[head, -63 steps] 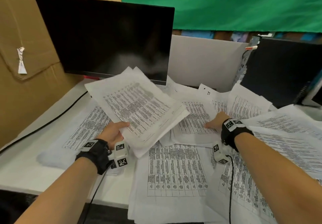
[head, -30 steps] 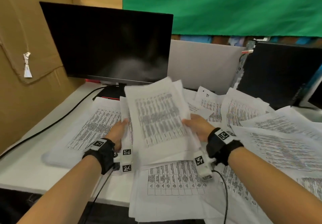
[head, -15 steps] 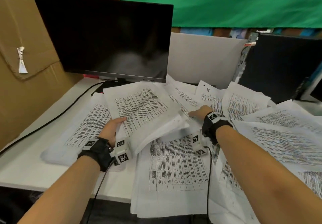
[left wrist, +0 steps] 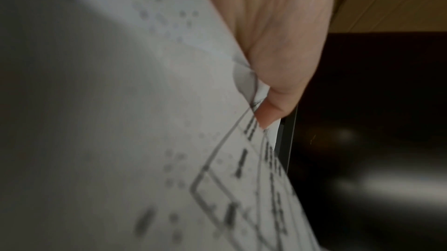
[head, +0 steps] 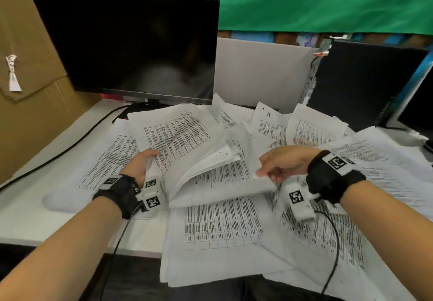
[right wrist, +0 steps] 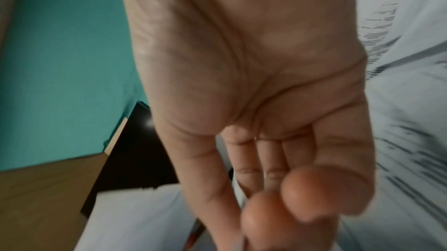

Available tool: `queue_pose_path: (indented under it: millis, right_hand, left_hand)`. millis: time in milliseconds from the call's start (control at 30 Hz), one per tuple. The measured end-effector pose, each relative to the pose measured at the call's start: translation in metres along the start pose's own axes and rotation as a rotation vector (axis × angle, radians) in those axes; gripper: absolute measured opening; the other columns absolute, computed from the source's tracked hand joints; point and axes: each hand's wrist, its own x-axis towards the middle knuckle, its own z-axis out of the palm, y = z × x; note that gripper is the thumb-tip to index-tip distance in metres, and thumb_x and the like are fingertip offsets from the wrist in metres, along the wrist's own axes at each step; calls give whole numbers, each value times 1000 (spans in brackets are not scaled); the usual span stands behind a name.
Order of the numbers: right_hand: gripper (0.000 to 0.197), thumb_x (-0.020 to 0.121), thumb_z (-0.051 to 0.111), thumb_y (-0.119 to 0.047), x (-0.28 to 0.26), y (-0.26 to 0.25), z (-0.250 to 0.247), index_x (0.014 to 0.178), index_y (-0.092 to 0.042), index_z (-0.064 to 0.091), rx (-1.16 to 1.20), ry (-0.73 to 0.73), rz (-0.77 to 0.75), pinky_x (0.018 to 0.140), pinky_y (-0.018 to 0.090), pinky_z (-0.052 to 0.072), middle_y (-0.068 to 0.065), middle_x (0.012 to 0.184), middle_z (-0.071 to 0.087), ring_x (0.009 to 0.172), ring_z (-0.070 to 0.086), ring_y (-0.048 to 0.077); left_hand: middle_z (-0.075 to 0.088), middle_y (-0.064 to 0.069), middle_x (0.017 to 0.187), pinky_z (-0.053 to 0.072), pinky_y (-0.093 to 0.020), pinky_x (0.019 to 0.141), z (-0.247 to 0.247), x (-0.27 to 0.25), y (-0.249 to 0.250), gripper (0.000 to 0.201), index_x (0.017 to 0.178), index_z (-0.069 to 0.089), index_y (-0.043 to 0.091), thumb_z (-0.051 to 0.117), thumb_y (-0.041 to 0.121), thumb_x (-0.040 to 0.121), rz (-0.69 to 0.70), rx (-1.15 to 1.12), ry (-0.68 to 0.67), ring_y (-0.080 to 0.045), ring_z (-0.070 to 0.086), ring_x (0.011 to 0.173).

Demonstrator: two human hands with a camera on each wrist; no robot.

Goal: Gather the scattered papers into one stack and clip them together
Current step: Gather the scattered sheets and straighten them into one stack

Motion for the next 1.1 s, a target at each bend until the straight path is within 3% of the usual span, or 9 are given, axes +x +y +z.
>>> queue_pose_path:
  millis: [133, 300, 400, 533, 600, 733, 833, 933, 1100]
  right_hand:
    - [11, 87, 70, -6, -1, 16, 25, 91, -4, 60, -133, -83, 97, 53, 19, 53, 5, 68, 64, 55, 58, 11]
    - [8, 97, 53, 1, -8, 17, 27, 101, 0, 60, -59, -117, 71, 54, 19, 56, 6, 82, 63, 59, 63, 9]
    - [31, 102, 47, -31, -1, 19, 18, 104, -2, 55, 211, 236, 60, 59, 27, 56, 14, 86, 60, 59, 64, 17]
    - [86, 79, 59, -70, 18, 20, 39, 129, -2, 43, 313, 142, 92, 83, 42, 55, 23, 121, 53, 103, 61, 34]
    - [104, 66, 82, -57, 31, 22, 58, 140, 4, 41, 350, 96, 64, 98, 48, 51, 17, 127, 57, 117, 58, 33]
    - [44, 88, 64, 3, 33, 15, 77, 131, 7, 53, 592, 117, -65, 78, 38, 60, 24, 121, 64, 98, 67, 31]
    - [40, 91, 56, 2, 13, 9, 55, 131, 5, 53, 792, 31, -147, 79, 42, 60, 20, 115, 67, 89, 69, 30]
    - [49, 86, 58, -4, -9, 3, 24, 134, 2, 52, 899, 98, -273, 93, 52, 52, 23, 124, 63, 104, 65, 37]
    - [40, 96, 51, -5, -35, -21, -2, 136, -2, 52, 841, 290, -554, 98, 43, 53, 16, 128, 64, 118, 63, 31]
  left_hand:
    - [68, -15, 75, 56, -32, 54, 7, -1, 7, 11, 94, 56, 3, 50, 10, 88, -88, 72, -66, -28, 68, 58]
    - [67, -19, 99, 59, -37, 60, 29, -18, 9, 17, 106, 59, 2, 51, 0, 91, -77, 280, -159, -32, 67, 83]
    - [66, -16, 112, 55, -47, 86, 26, -18, -9, 31, 115, 57, 6, 61, 6, 85, -27, 521, -122, -33, 65, 99]
    - [52, -9, 130, 49, -43, 94, 35, -28, -23, 60, 140, 34, 11, 60, 11, 86, 7, 869, -135, -29, 55, 112]
    - [48, -10, 129, 47, -29, 84, 45, -33, -29, 58, 143, 24, 7, 53, 8, 93, 17, 1001, -146, -26, 53, 110]
    - [48, -8, 123, 41, -20, 74, 47, -30, -33, 62, 146, 17, 4, 51, 6, 94, 53, 944, -120, -20, 54, 100]
    - [57, -8, 116, 53, -26, 72, 40, -22, -27, 63, 136, 35, 6, 66, 14, 82, 73, 804, -157, -18, 60, 88]
    - [60, 0, 121, 43, -34, 99, 42, -21, -8, 51, 122, 44, 8, 70, 25, 83, 182, 568, -143, -16, 58, 104]
    - [57, 11, 125, 42, -31, 103, 82, -40, 50, 48, 139, 40, 18, 50, 36, 96, 537, 292, -195, -2, 56, 106]
